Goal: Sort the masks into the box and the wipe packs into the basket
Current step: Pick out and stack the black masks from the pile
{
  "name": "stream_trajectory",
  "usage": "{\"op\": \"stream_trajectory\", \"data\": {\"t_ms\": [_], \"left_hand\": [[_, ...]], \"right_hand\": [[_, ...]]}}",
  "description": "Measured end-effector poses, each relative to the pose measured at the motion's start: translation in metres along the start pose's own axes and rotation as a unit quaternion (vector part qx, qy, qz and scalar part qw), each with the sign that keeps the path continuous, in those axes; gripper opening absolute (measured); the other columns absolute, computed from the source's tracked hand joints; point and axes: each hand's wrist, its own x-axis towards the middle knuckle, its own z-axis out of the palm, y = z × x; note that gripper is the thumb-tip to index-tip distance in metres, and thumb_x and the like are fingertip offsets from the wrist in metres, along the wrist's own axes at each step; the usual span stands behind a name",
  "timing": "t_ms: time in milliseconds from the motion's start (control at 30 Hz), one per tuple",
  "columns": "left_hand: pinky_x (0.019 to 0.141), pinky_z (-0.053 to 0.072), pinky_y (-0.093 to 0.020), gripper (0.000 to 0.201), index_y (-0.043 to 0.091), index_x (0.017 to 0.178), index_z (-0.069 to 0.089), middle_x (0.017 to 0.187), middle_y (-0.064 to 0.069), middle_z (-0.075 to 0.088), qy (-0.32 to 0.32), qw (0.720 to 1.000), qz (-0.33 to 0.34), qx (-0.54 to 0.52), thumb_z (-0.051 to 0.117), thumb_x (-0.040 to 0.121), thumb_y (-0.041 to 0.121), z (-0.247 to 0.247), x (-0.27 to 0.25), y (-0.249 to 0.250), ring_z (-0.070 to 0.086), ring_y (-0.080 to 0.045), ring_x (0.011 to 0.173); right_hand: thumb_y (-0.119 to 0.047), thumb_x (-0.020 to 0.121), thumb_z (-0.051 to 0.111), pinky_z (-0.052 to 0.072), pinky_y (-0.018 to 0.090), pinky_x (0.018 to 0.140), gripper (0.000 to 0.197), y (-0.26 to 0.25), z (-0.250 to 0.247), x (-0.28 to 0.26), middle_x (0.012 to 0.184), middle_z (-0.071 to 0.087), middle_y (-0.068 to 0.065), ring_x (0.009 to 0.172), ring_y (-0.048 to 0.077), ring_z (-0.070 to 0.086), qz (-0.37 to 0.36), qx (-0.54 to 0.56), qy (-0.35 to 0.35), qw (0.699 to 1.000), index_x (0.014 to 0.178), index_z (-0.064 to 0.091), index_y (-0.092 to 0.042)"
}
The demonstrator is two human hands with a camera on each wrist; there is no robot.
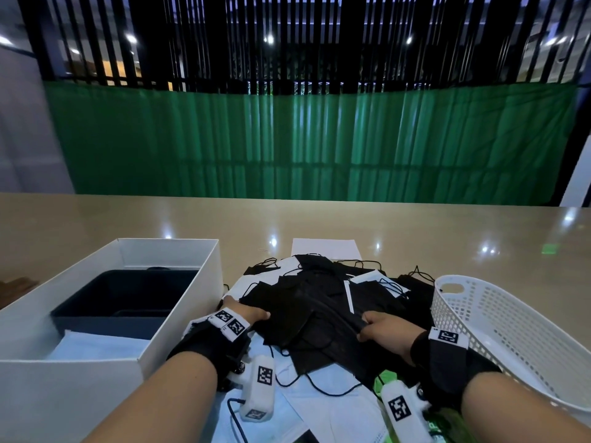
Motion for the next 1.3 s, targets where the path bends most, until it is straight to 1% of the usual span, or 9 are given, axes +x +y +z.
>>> {"op": "stream_trajectory", "data": {"t_ms": [133, 233, 433, 533, 633, 800, 1000, 1200, 1300], "left_hand": [[0.105, 0.039, -0.038, 0.089, 0.005, 0.145, 0.022, 0.136, -0.017, 0.046, 0.041, 0.998, 0.046, -0.025, 0.074, 0.073, 0.006, 0.005, 0.005, -0.003, 0.047, -0.032, 0.124], [0.104, 0.039, -0.039, 0.066, 0.016, 0.14, 0.032, 0.131, -0.016, 0.05, 0.082, 0.991, 0.109, -0.006, 0.056, 0.079, 0.005, 0.003, 0.001, -0.003, 0.049, -0.035, 0.12], [0.108, 0.031, -0.039, 0.087, 0.029, 0.15, -0.002, 0.152, -0.014, 0.003, 0.095, 0.989, 0.113, -0.019, 0.055, 0.087, 0.009, 0.0, -0.026, 0.013, 0.034, -0.034, 0.133], [0.09, 0.045, -0.033, 0.089, 0.029, 0.147, 0.006, 0.145, -0.013, 0.01, 0.102, 0.981, 0.157, -0.043, 0.056, 0.079, 0.001, -0.001, -0.031, 0.011, 0.051, -0.031, 0.107], [0.067, 0.044, -0.026, 0.077, 0.026, 0.14, 0.021, 0.142, -0.013, 0.011, 0.124, 0.971, 0.206, 0.016, 0.054, 0.078, -0.004, -0.005, -0.042, 0.014, 0.055, -0.024, 0.074], [0.062, 0.047, -0.029, 0.055, 0.024, 0.125, 0.03, 0.116, -0.011, 0.028, 0.167, 0.95, 0.227, 0.137, 0.05, 0.081, -0.004, -0.012, -0.041, 0.015, 0.051, -0.019, 0.063], [0.075, 0.056, -0.043, 0.058, 0.027, 0.119, 0.041, 0.089, -0.013, 0.066, -0.027, 0.966, 0.22, -0.134, 0.066, 0.076, -0.002, -0.015, -0.025, 0.023, 0.063, -0.027, 0.073], [0.053, 0.057, -0.028, 0.044, 0.018, 0.125, 0.042, 0.09, -0.012, 0.065, -0.171, 0.816, 0.191, -0.518, 0.044, 0.091, -0.01, -0.018, -0.056, 0.046, 0.063, -0.02, 0.074], [0.052, 0.058, -0.029, 0.022, 0.005, 0.104, 0.054, 0.09, -0.013, 0.063, -0.203, 0.811, 0.155, -0.527, 0.039, 0.094, -0.009, -0.007, -0.06, 0.045, 0.064, -0.021, 0.074]], "right_hand": [[-0.008, 0.083, 0.061, 0.041, 0.026, 0.071, 0.021, 0.0, 0.0, -0.003, 0.076, 0.057, 0.003, 0.076, 0.017, 0.054, -0.001, 0.017, -0.014, 1.0, 0.068, 0.05, -0.017], [-0.016, 0.086, 0.062, 0.042, 0.024, 0.069, 0.019, 0.0, 0.002, -0.006, 0.077, 0.059, -0.001, 0.075, 0.014, 0.055, -0.007, 0.022, -0.019, 1.0, 0.071, 0.052, -0.018], [-0.042, 0.09, 0.057, 0.038, 0.021, 0.067, 0.027, 0.0, 0.003, -0.011, 0.077, 0.057, -0.006, 0.072, 0.007, 0.052, -0.022, 0.021, -0.009, 0.999, 0.079, 0.047, -0.02], [-0.042, 0.09, 0.058, 0.039, 0.022, 0.07, 0.026, 0.003, 0.003, -0.012, 0.08, 0.058, -0.004, 0.075, 0.009, 0.053, -0.026, 0.027, -0.014, 0.999, 0.082, 0.048, -0.019], [-0.041, 0.09, 0.058, 0.039, 0.023, 0.071, 0.024, 0.003, 0.003, -0.013, 0.082, 0.059, -0.003, 0.076, 0.01, 0.054, -0.027, 0.031, -0.017, 0.999, 0.083, 0.05, -0.019], [-0.039, 0.09, 0.058, 0.041, 0.024, 0.076, 0.022, 0.003, 0.002, -0.013, 0.084, 0.061, -0.005, 0.079, 0.01, 0.056, -0.03, 0.028, -0.022, 0.999, 0.082, 0.051, -0.02], [-0.038, 0.089, 0.059, 0.045, 0.026, 0.083, 0.02, 0.003, 0.002, -0.013, 0.086, 0.063, -0.004, 0.082, 0.011, 0.059, -0.03, 0.044, -0.022, 0.998, 0.082, 0.053, -0.021], [-0.029, 0.093, 0.054, 0.04, 0.027, 0.074, 0.016, 0.006, 0.002, -0.013, 0.082, 0.058, -0.001, 0.077, 0.011, 0.052, -0.042, 0.012, -0.002, 0.999, 0.082, 0.05, -0.019], [-0.023, 0.095, 0.05, 0.038, 0.027, 0.07, 0.013, 0.008, 0.001, -0.011, 0.076, 0.055, 0.0, 0.072, 0.012, 0.049, -0.029, 0.02, 0.02, 0.999, 0.083, 0.049, -0.018]]}}
